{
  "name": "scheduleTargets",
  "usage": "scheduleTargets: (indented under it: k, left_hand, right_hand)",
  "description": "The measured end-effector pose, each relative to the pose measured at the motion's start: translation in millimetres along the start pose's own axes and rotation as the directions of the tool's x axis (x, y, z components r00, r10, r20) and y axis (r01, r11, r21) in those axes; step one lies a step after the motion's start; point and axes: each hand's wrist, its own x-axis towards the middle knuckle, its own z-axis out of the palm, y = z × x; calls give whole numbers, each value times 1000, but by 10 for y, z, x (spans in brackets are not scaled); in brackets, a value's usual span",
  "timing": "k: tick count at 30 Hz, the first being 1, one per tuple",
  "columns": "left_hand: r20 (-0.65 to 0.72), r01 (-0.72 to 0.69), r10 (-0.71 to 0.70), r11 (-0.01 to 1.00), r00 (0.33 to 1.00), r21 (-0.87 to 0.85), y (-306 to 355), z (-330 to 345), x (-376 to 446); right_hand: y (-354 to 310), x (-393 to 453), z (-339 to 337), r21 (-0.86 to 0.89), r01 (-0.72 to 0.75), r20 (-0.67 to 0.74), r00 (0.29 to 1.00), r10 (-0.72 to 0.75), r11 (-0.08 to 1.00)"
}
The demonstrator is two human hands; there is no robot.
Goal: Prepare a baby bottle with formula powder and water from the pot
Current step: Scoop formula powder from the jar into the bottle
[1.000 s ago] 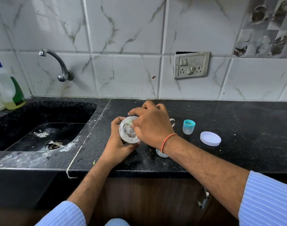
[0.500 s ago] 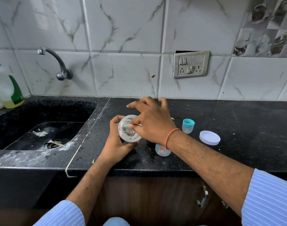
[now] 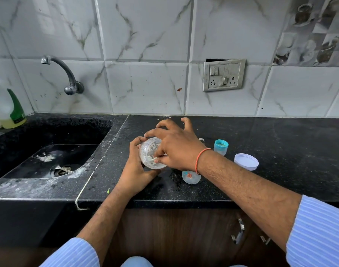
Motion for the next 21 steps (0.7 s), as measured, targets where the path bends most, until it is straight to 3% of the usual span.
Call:
scheduleTargets:
  k: [9, 21]
  left_hand:
    - [-32, 10, -11, 1000, 999, -8, -53, 12, 20]
    - [-68, 10, -8, 1000, 998, 19, -61, 9, 12]
  right_hand:
    - [79, -98, -20, -148, -22, -161, 987, -2, 989]
    - [41, -34, 43, -239, 3, -63, 998, -18, 971]
